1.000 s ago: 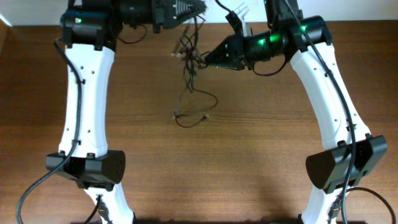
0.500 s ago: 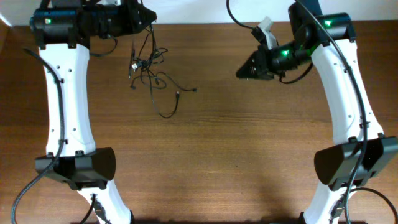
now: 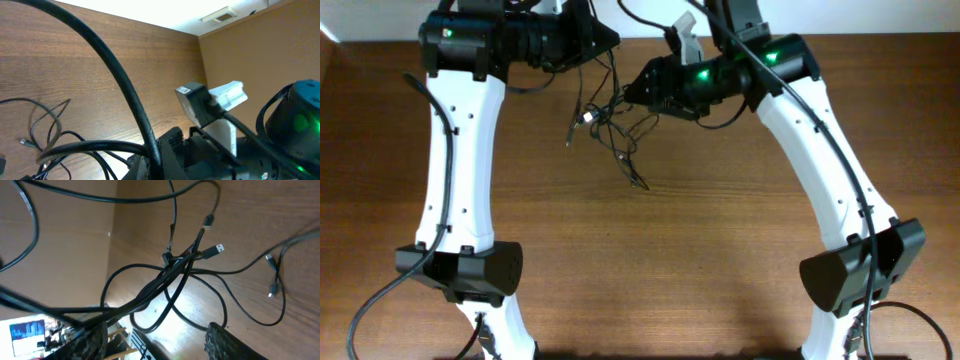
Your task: Untangle cables
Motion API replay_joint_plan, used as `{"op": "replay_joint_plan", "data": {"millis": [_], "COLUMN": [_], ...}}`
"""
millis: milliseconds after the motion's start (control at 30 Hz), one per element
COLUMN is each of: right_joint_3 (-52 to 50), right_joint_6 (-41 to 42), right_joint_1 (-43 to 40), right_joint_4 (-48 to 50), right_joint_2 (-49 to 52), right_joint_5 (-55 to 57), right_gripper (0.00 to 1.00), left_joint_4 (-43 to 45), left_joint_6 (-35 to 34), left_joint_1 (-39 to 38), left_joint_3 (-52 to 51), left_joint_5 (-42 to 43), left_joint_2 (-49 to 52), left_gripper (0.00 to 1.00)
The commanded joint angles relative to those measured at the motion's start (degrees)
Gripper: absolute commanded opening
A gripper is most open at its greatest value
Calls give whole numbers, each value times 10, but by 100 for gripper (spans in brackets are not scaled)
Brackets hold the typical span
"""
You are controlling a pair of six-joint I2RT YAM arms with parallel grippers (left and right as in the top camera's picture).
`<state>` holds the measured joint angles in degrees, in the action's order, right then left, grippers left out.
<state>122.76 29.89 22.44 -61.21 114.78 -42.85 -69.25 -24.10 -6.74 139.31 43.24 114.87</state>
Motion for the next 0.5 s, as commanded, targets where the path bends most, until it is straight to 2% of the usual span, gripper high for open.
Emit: {"op": "replay_joint_plan", "data": {"millis": [0, 100, 333, 467], "right_joint_3": [2, 2, 2, 2], "right_joint_6": [45, 66, 99, 111], "right_joint_1": [16, 17, 30, 35], "right_joint_4": [3, 6, 11, 22], "right_joint_2": [1, 1, 38, 46], "right_joint_5": [55, 82, 87, 86], "right_gripper": [63, 62, 44, 40], "left_joint_4": [5, 6, 15, 15], "left_joint_6": [-8, -16, -22, -23], "left_joint_1": [1, 1, 1, 1], "left_joint_3": [2, 2, 2, 2], "left_joint_5": [9, 9, 20, 20], "left_joint_2": [-1, -1, -1, -1], "left_gripper": [0, 0, 0, 0]}}
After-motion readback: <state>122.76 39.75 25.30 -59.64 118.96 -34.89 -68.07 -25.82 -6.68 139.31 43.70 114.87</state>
